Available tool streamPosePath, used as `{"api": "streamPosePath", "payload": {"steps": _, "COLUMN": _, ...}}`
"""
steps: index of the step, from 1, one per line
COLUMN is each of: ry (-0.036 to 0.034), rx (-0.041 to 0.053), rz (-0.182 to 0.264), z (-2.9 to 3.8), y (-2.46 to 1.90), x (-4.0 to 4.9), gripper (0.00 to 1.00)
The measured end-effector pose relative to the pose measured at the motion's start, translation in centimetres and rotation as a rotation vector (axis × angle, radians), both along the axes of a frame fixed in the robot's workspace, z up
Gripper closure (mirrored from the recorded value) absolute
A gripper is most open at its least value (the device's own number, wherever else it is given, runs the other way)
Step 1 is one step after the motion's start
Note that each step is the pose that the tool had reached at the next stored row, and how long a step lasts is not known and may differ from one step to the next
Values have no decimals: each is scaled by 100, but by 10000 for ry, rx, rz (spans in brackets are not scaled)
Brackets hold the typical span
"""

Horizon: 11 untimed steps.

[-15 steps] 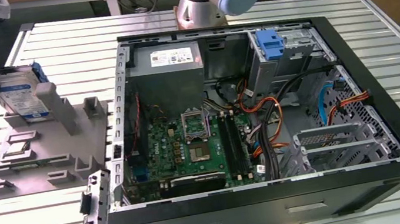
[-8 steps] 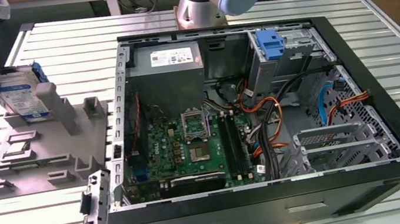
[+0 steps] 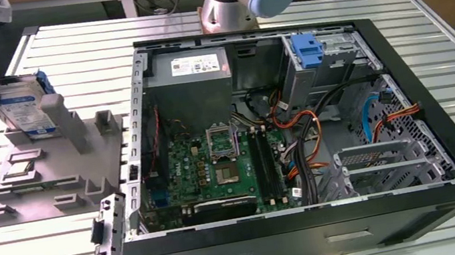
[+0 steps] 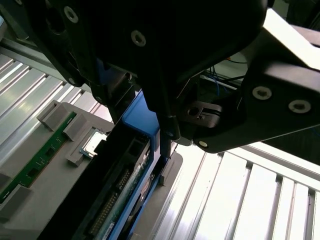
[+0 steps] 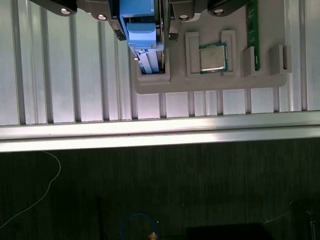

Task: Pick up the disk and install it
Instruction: 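Pick up the disk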

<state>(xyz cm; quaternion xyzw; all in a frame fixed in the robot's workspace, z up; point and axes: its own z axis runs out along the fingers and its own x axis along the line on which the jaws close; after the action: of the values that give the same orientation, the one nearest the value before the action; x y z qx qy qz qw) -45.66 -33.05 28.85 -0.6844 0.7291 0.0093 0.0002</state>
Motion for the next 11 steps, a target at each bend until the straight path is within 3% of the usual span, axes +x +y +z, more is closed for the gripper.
{"api": "streamPosePath", "payload": {"steps": 7, "ry": 1, "rx": 0, "rz": -2, "z": 1, "y": 0, "x": 0, "gripper": 56}}
{"api": "streamPosePath", "payload": {"steps": 8, "ry": 1, "rx": 0, "rz": -2, "z": 1, "y": 0, "x": 1, "gripper": 63}}
{"api": "streamPosePath", "payload": {"steps": 11, "ry": 1, "rx": 0, "rz": -2, "z": 1, "y": 0, "x": 0, "gripper": 63}}
